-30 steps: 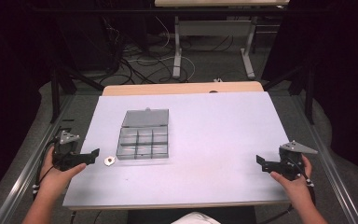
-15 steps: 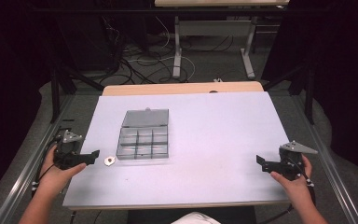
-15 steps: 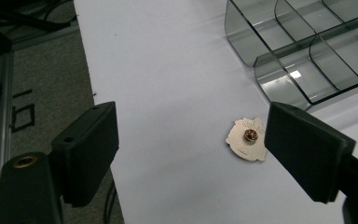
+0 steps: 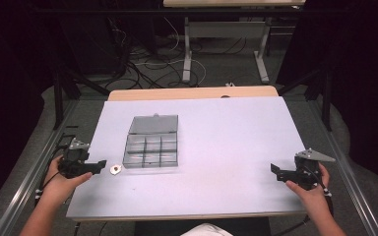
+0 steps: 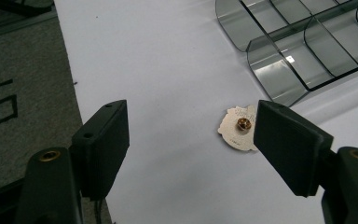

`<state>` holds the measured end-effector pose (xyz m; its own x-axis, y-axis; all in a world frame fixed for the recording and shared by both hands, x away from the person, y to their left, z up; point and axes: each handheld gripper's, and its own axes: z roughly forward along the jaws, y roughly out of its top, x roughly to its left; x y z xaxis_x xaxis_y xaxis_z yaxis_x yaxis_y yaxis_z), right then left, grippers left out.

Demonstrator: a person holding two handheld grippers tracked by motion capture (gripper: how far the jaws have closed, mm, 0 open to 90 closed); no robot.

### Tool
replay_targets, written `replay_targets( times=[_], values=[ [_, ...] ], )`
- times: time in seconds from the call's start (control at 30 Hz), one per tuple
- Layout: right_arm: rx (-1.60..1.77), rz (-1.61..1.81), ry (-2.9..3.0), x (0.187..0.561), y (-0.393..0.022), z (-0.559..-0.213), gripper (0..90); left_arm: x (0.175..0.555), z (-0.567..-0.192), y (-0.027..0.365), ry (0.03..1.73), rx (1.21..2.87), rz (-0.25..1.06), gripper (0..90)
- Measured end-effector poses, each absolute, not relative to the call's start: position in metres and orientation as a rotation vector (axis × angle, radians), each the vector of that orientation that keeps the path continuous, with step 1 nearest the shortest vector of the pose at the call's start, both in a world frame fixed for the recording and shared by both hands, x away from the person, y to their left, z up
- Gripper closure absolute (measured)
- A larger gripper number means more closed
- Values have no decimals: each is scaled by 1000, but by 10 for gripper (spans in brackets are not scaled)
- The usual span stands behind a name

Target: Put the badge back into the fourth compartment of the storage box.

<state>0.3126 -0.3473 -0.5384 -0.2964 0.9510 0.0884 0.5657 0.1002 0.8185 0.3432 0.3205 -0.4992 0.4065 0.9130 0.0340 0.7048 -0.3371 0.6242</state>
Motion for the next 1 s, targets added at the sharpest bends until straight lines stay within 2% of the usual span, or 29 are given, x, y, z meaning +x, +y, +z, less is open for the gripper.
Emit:
replay_targets(
  times=[1.0],
  values=[
    [1488,1093,1909,314,-347,-540,0,353,-517,316,1319,2268,427,392]
  ],
)
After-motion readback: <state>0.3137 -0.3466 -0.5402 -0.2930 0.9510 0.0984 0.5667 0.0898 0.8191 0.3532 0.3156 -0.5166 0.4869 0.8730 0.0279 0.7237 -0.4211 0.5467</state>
